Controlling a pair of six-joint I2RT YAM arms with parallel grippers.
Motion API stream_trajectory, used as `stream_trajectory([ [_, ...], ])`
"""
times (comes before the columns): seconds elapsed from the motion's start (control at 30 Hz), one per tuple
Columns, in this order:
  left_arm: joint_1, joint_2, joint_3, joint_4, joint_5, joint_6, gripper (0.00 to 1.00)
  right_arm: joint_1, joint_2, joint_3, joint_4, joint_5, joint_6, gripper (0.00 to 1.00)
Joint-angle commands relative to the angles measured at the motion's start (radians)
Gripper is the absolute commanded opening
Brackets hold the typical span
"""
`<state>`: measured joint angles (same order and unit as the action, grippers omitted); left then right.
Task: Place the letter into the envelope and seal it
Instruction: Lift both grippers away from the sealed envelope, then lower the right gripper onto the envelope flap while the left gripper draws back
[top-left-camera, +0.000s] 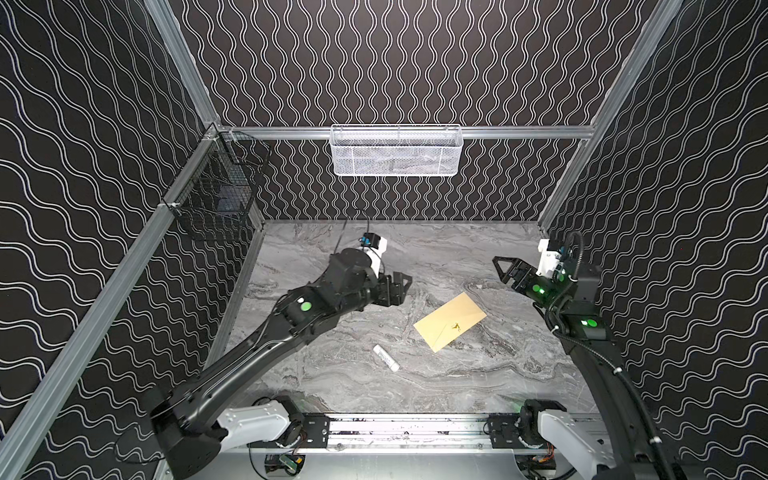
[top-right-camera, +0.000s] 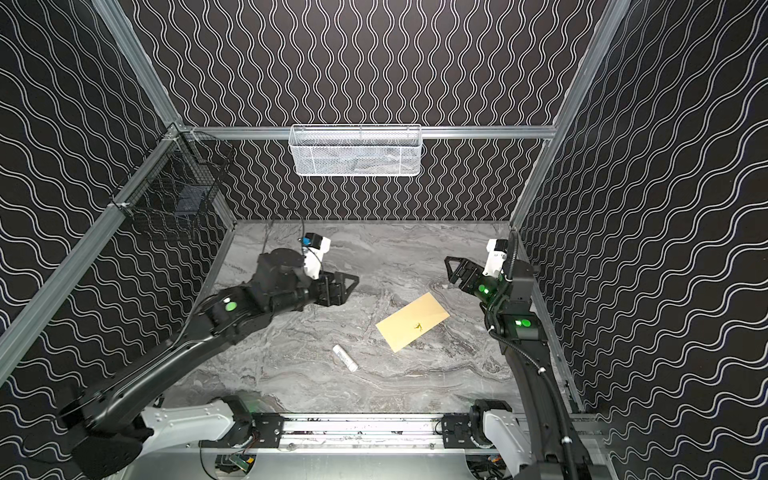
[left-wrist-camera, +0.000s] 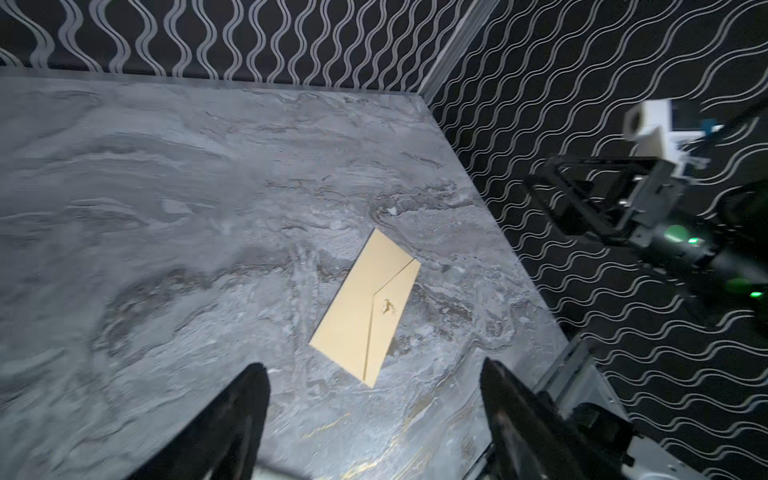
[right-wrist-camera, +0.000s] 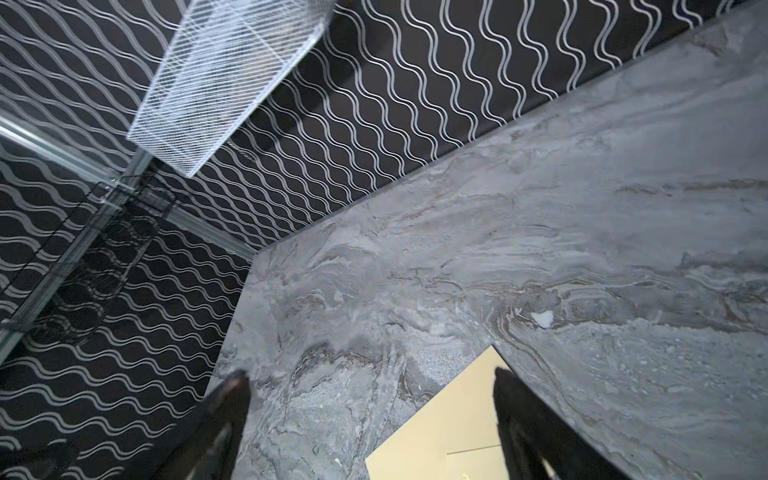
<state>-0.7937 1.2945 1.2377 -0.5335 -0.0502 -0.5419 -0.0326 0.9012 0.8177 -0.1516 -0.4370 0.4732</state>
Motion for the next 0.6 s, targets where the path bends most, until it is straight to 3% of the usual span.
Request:
stream_trajectory([
  [0.0, 0.002, -0.052, -0.010, -0.202, -0.065, 0.071, 0.84, 0.001, -0.055, -0.020, -0.016, -0.067, -0.039, 0.94],
  [0.13, 0.002, -0.126, -0.066, -0.281, -0.049, 0.075, 0.84, 0.008, -0.034, 0.008, -0.175, -0.158, -0.060, 0.99],
  [0.23, 0.002, -0.165, -0.118, -0.325, -0.020, 0.039, 0.85, 0.070, -0.026, -0.024, -0.236, -0.194, -0.079, 0.99],
  [0.37, 0.002, -0.204, -0.189, -0.392, -0.030, -0.026, 0.85, 0.248, -0.019, -0.116, -0.271, 0.009, -0.056, 0.99],
  [0.43, 0.002, -0.229, -0.226, -0.392, -0.025, -0.063, 0.84, 0.255, 0.093, -0.119, -0.374, 0.057, -0.010, 0.99],
  [0.57, 0.002, -0.274, -0.281, -0.372, -0.025, -0.109, 0.84, 0.261, 0.219, -0.180, -0.314, 0.112, 0.070, 0.98],
])
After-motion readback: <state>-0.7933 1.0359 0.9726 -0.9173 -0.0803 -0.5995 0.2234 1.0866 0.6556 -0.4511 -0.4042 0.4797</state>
